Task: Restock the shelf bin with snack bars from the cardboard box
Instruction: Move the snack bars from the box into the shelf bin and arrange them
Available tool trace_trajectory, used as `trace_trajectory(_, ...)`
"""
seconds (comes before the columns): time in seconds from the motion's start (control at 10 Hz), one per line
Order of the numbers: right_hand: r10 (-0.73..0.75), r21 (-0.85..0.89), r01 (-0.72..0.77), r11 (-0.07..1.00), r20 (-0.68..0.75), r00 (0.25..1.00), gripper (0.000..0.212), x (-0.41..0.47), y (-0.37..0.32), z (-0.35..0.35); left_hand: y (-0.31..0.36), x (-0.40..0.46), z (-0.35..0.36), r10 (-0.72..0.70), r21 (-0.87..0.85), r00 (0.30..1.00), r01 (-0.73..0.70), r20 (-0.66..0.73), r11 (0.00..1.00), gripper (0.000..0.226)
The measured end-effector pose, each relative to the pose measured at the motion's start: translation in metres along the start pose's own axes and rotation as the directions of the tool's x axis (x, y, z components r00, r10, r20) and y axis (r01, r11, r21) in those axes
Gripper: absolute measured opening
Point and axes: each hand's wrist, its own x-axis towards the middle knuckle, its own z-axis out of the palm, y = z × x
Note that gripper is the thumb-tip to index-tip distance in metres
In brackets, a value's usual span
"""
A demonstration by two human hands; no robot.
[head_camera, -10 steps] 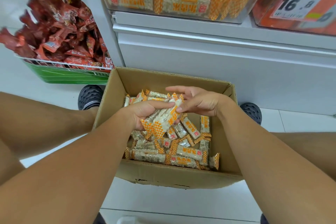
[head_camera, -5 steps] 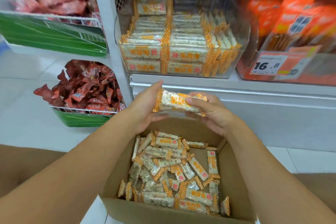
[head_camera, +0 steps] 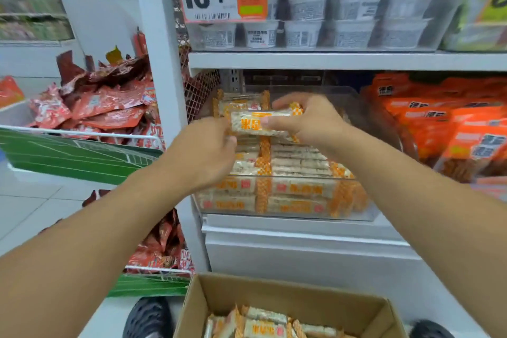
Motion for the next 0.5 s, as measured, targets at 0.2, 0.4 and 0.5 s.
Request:
trace_trajectory(0.2, -0.111, -0.342, 0.159, 0.926, 0.155, 0.982, 0.053, 0.09, 0.017, 0.029, -0.001, 0.022, 0.032, -0.07, 0.333, 0.983, 0.01, 0.168, 0.943, 0.023)
trace_trajectory(0.4, -0.278, -0.585, 0.444, 0.679, 0.356, 0.892, 0.066, 0.117, 0.022, 0.04, -0.01, 0.021, 0.045, -0.096, 0.259, 0.98, 0.048, 0.173, 0.965, 0.033)
trace_trajectory(0.5, -0.346, -0.651, 0.58, 0.489, 0.465, 0.815, 0.06, 0.112, 0.013, 0.041, -0.007, 0.02, 0.037, -0.059, 0.306, 0.966, -0.021, 0.25, 0.952, 0.035)
